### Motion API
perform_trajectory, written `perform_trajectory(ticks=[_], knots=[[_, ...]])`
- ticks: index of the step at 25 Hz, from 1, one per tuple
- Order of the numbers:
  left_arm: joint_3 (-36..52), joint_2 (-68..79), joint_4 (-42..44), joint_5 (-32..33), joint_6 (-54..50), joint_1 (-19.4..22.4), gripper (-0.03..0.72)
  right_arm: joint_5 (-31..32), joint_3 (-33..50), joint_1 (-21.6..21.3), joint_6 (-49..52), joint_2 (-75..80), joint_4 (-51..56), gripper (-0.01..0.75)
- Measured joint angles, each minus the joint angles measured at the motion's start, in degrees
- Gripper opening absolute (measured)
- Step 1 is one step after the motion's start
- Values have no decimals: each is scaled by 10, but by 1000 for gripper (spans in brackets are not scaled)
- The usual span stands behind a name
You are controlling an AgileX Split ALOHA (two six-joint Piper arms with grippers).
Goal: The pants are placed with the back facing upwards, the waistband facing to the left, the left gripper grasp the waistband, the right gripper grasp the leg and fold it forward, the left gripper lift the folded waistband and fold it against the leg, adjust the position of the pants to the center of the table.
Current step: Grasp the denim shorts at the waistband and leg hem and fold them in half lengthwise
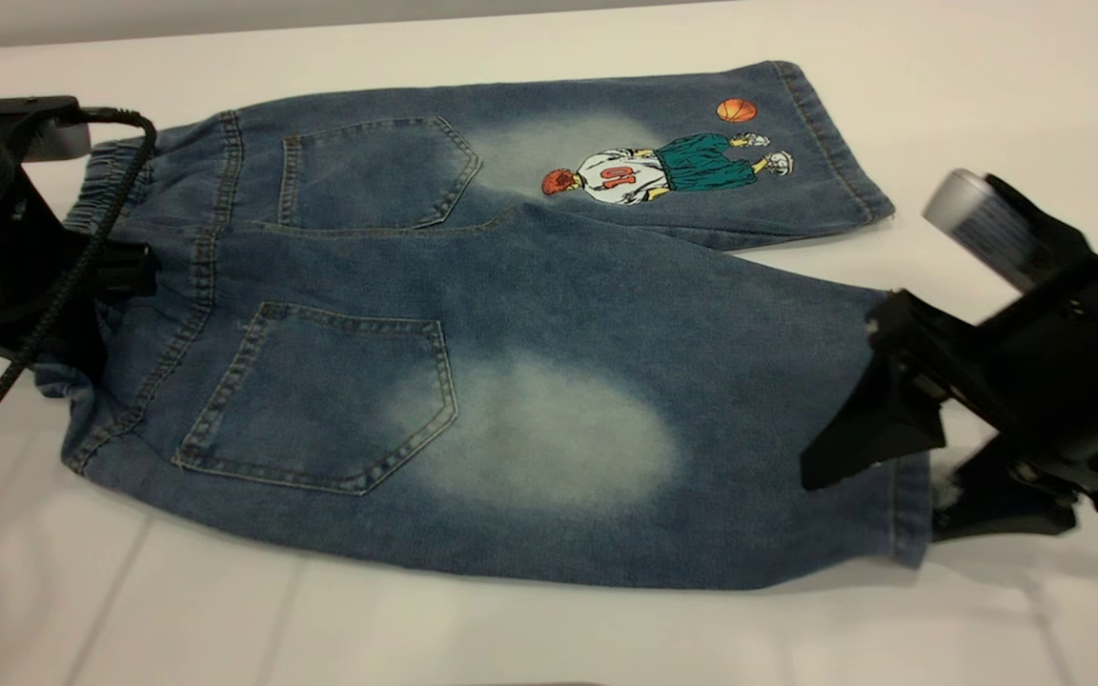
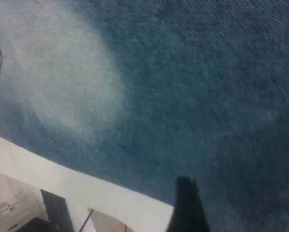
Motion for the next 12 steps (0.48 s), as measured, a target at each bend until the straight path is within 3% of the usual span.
perform_trajectory(ticks=[7,12], knots=[[0,0,0,0,0,0,95,4,-17,32,-1,1,1,288],[0,0,0,0,0,0,95,4,-19,33,-4,1,3,84]])
